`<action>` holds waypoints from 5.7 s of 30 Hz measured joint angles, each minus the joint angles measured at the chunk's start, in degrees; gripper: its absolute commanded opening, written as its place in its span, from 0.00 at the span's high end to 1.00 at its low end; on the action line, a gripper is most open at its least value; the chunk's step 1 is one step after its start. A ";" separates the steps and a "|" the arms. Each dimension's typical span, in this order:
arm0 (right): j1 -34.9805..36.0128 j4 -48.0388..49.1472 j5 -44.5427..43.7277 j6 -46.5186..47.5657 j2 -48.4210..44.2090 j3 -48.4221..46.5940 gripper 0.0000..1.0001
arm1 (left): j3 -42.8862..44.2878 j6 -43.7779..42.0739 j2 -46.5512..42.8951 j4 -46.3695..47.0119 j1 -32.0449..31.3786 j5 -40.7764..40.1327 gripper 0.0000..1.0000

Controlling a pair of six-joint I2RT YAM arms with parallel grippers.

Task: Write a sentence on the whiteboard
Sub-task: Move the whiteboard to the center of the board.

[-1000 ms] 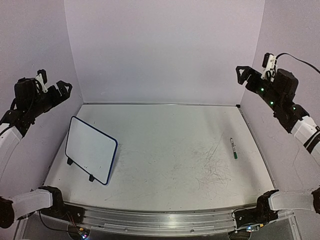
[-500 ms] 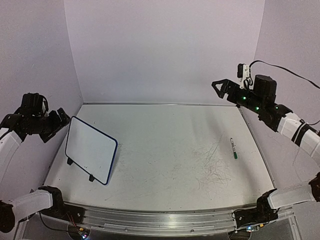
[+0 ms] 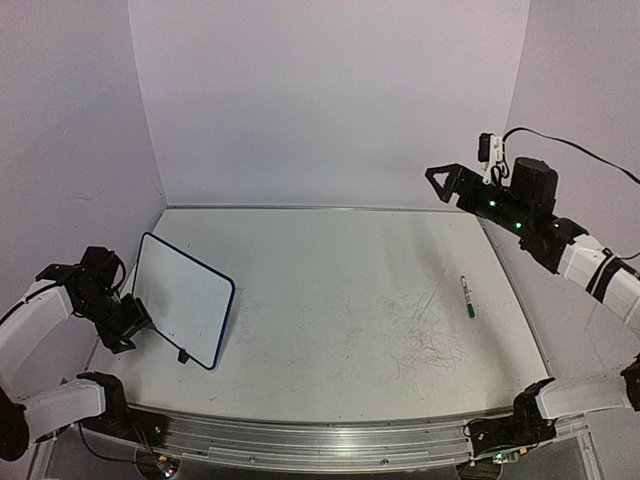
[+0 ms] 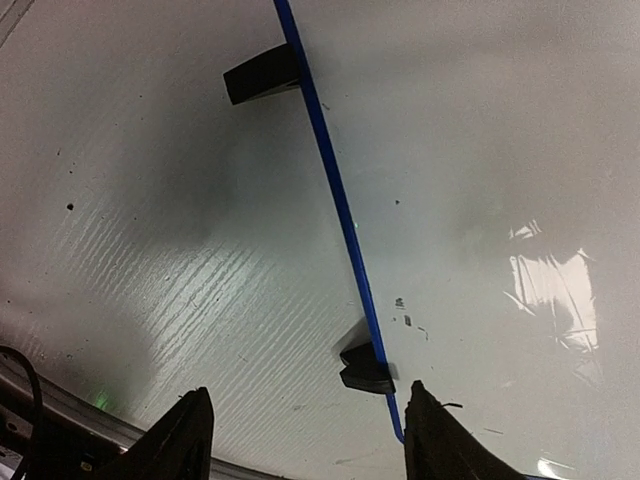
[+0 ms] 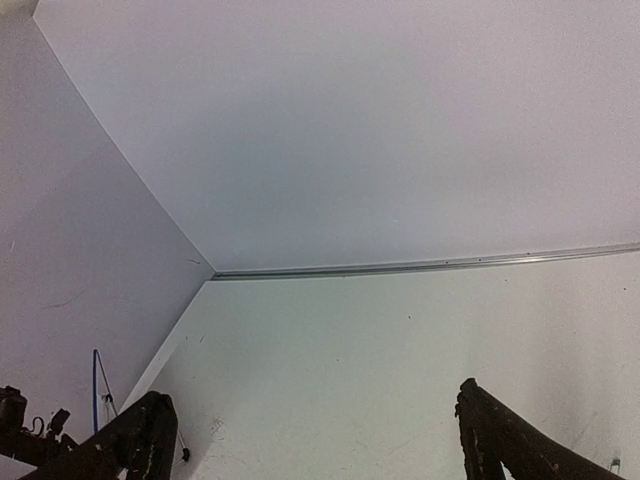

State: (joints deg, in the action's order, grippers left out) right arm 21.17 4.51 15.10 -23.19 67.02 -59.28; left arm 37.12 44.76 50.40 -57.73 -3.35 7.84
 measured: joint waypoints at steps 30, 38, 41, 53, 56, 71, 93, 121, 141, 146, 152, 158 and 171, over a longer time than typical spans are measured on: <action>3.85 6.80 3.77 -3.48 6.23 3.18 0.02 | -9.85 14.02 10.97 19.81 -15.65 -0.94 0.90; 5.17 7.92 3.84 -3.92 7.12 3.44 0.02 | -11.06 17.61 11.20 22.84 -19.72 -2.03 0.92; 5.45 7.97 3.84 -3.94 7.34 3.58 0.02 | -11.12 18.87 11.70 23.90 -21.44 -2.08 0.92; 6.37 8.33 3.82 -4.35 7.86 3.86 0.02 | -10.32 24.63 17.17 26.40 -30.83 -4.66 0.93; 6.56 8.38 3.84 -4.38 7.87 4.04 0.02 | -9.45 26.44 18.86 26.37 -33.01 -5.78 0.93; 7.58 8.39 3.82 -4.81 8.14 5.35 0.02 | -6.41 28.82 23.11 29.21 -37.39 -7.50 0.91; 12.89 8.44 2.99 -5.73 11.59 5.35 0.02 | -7.49 26.83 16.31 35.74 -37.62 -5.61 0.70; 14.93 5.29 -4.33 -5.37 5.53 7.85 0.02 | 0.26 5.29 15.89 18.55 -37.75 -2.21 0.37; 14.93 4.54 -4.91 -3.84 8.24 6.00 0.02 | 3.84 -7.82 29.44 26.88 -39.80 -7.03 0.67; 14.93 4.42 -4.97 -3.83 8.20 6.00 0.02 | 3.90 -9.01 31.03 28.47 -40.63 -8.55 0.68; 14.93 4.42 -4.97 -3.83 8.20 6.00 0.02 | 2.50 -8.84 29.06 32.59 -40.92 -10.66 0.57; 15.22 4.44 -4.84 -4.04 8.49 5.96 0.02 | 0.41 -6.75 25.11 37.72 -41.17 -11.48 0.48; 35.61 3.55 -12.92 -13.35 25.43 -4.44 0.13 | -0.70 -2.33 3.11 35.21 -41.77 -9.53 0.26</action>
State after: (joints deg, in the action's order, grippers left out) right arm 56.78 8.06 2.18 -36.54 92.45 -63.72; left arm 36.42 42.43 53.51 -22.52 -45.12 -1.69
